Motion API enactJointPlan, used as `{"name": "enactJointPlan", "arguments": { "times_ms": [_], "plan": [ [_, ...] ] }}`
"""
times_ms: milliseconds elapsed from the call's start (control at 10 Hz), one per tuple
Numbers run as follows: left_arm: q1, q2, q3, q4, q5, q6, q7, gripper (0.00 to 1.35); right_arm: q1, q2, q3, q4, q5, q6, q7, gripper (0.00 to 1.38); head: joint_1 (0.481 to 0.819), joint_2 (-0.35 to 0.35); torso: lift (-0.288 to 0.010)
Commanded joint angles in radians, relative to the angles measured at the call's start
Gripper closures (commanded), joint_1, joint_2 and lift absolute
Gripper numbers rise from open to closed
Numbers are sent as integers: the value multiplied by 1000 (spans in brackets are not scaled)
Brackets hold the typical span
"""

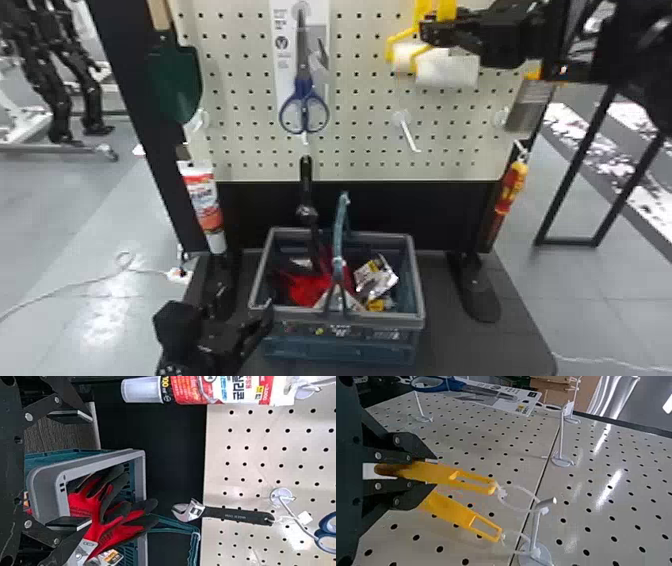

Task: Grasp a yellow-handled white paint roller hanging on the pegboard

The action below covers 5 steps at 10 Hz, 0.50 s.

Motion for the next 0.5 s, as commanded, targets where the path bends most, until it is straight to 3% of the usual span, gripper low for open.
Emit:
{"name": "enactJointPlan", "arguments": {
  "times_ms": [0,400],
  "plan": [
    [5,-16,4,2,-1,-2,-1,377,-39,-27,42,22,-31,4,10,1204,549,0,-100],
    [-1,-15,3,7,-4,-2,-9,377,-42,-30,59,34,-46,-7,16,1277,549,0,-100]
  ]
}}
